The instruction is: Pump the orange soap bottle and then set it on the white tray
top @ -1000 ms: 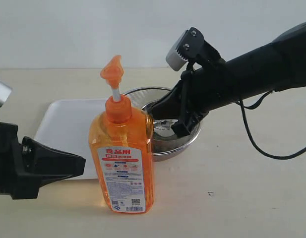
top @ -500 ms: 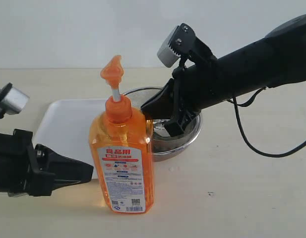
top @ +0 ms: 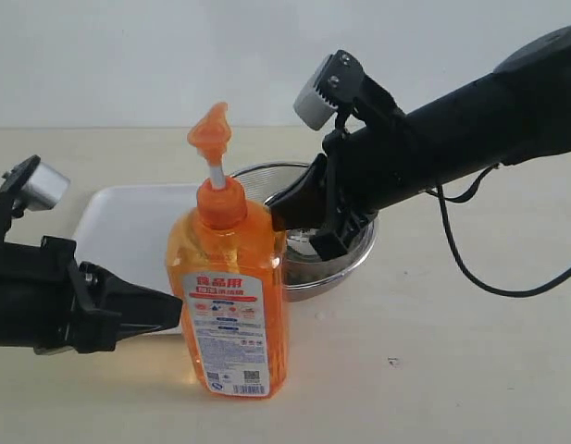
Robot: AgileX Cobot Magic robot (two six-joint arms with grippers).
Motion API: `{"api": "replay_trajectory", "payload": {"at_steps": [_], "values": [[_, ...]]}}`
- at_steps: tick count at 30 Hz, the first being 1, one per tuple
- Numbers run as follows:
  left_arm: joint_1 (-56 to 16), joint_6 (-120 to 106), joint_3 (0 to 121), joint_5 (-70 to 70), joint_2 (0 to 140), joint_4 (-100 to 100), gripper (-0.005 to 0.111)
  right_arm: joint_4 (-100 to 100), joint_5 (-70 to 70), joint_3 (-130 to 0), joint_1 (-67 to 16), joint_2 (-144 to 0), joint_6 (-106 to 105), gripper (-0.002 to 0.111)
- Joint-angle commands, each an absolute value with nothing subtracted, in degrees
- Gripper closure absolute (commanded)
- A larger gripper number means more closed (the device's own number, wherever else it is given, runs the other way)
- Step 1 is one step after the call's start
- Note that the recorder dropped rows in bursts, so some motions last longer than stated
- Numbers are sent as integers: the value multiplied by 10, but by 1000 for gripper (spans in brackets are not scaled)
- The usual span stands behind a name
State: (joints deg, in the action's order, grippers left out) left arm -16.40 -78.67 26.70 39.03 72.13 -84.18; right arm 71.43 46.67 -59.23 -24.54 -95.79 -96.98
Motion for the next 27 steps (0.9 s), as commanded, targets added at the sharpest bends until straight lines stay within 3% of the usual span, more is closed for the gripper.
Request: {"api": "replay_trajectory", "payload": {"at_steps": [1, 18, 27], "values": [[-166, -793, 286, 369, 723, -851, 102, 707, 483, -594, -247, -957, -969, 108], [-166, -797, 298, 358, 724, -850, 102, 670, 501, -594, -247, -957, -934, 108], [-166, -769, 298, 392, 724, -784, 102, 527, 444, -594, -246, -936, -834, 108]]}}
